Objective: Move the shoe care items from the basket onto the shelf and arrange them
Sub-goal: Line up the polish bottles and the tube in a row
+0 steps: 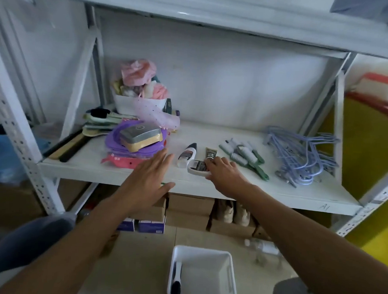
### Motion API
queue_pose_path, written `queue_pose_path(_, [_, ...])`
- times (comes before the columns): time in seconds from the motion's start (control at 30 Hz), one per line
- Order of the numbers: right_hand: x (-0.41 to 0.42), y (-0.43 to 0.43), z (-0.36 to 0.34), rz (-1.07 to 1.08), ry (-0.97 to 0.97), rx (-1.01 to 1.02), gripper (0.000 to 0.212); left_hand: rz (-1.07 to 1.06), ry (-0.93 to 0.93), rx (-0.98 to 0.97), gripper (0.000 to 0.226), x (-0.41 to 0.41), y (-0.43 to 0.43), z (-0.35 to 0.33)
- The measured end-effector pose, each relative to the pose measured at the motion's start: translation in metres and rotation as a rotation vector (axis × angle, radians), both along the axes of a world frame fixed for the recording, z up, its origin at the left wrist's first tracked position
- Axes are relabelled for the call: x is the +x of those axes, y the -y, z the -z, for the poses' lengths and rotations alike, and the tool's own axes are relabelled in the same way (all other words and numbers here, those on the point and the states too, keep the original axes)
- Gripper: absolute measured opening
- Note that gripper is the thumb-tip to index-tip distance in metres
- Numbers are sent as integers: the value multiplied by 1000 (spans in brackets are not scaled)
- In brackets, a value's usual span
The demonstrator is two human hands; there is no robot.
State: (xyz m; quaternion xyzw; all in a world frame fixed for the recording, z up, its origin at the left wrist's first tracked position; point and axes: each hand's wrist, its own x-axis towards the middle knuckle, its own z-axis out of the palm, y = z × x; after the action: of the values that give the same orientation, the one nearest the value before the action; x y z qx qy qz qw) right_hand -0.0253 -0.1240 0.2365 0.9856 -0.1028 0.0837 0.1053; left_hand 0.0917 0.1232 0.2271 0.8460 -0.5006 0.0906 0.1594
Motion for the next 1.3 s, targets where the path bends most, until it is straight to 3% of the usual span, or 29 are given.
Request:
queue_pose_path(0.1, [11,5,12,21,-54,-4,43,-36,-104,-47,82,12,-1,3])
queue_pose_path(0.37, [28,13,21,65,-16,10,34,-9,-108,66,83,14,31,3])
queue_pose_path(0.83, [-19,-10,-18,23,13,70,45,-125,-259,55,82,-40,1,26])
queue_pose_path(1.03, [-43,-24,-19,-20,-189,146,42,-86,-383,219,87,-61,-14,52])
queue_pose_path(1.3, [-43,-44,69,-8,-383,263,52,6,-361,374,88,-74,2,77])
